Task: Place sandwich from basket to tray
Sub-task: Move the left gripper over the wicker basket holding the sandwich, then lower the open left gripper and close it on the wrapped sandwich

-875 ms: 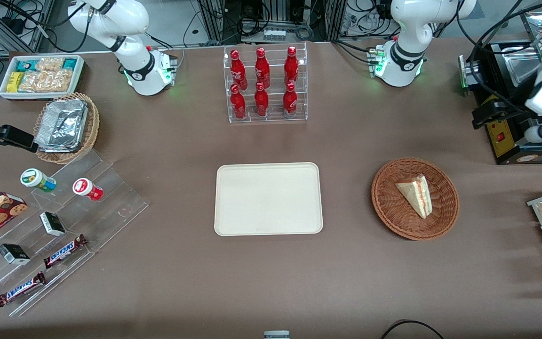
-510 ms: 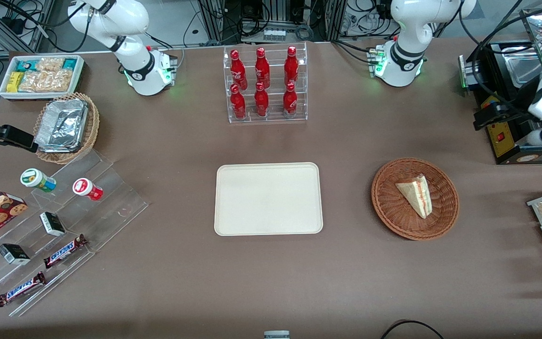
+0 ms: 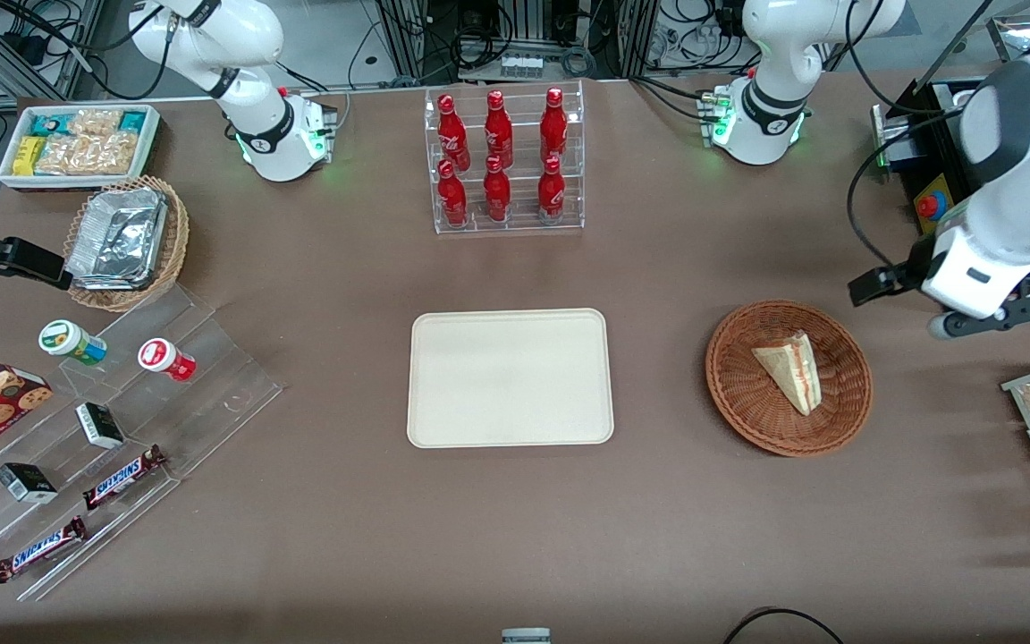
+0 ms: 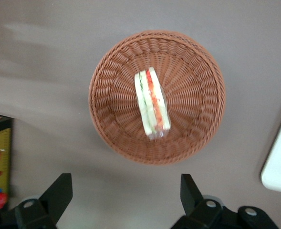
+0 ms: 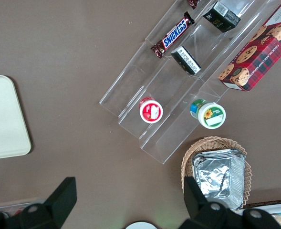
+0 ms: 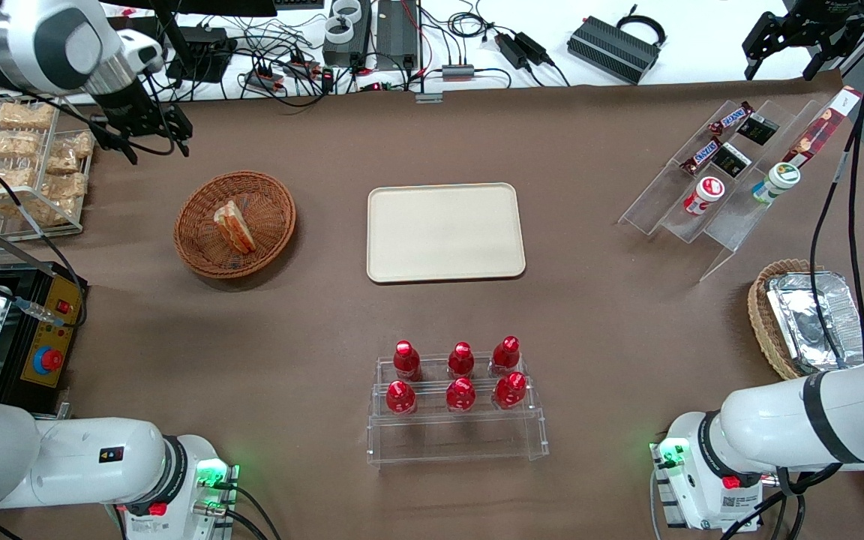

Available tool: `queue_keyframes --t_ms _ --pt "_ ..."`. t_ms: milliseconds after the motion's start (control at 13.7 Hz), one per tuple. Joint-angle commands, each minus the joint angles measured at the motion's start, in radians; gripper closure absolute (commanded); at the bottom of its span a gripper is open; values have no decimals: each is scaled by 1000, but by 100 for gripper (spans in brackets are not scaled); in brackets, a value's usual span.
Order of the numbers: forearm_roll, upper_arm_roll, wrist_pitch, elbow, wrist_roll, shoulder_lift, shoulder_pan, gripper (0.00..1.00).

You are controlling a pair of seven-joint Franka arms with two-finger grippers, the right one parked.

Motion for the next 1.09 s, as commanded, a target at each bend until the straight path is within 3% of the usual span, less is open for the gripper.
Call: queue_keyframes --t_ms 0,219,1021 --pt "-2 -5 153 -134 -141 -39 -3 0" --pt "-2 -6 320 -241 -205 -19 -10 0" --pt "-3 -11 528 -257 -281 206 -41 0"
